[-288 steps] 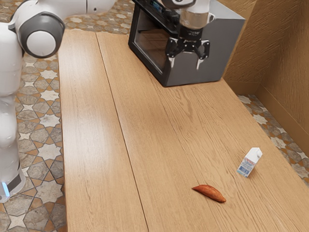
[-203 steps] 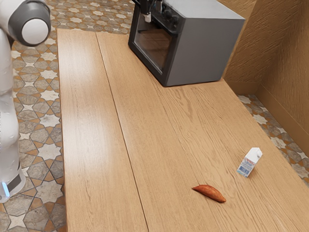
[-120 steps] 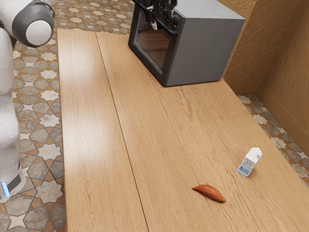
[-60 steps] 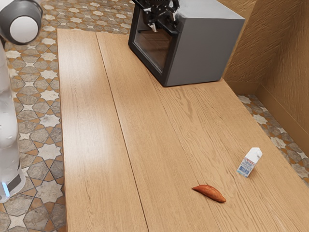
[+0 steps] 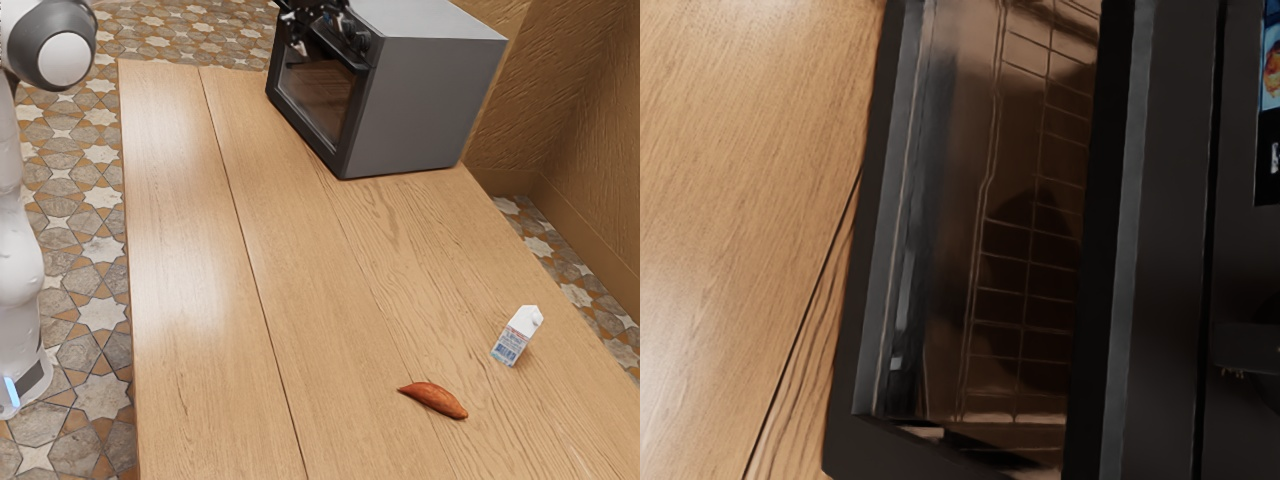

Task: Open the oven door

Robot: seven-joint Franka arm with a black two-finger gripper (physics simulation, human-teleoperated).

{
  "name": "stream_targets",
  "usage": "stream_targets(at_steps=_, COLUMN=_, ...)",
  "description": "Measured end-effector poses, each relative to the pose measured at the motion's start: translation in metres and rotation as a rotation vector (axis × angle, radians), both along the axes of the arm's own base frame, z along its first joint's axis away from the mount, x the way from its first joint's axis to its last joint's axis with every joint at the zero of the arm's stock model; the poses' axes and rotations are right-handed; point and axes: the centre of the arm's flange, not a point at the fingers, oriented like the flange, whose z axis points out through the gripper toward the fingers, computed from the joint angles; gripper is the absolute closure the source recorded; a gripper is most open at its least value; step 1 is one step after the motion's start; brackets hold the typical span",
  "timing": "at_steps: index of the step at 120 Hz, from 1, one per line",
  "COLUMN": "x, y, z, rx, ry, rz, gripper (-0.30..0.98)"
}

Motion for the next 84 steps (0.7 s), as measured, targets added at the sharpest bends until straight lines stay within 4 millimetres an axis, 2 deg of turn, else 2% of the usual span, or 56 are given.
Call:
stream_targets(at_steps=45, x=0.011, y=0.028, z=-0.009, rx=-0.020, ry=-0.023, rz=0.011, gripper=0.00)
stream_targets(at_steps=70, x=0.006, y=0.051, z=-0.015, rx=-0.029, ry=-0.024, rz=0.032, gripper=0.00)
stream_targets(at_steps=84, x=0.008, y=0.054, z=-0.017, rx=-0.028, ry=-0.024, rz=0.026, gripper=0.00)
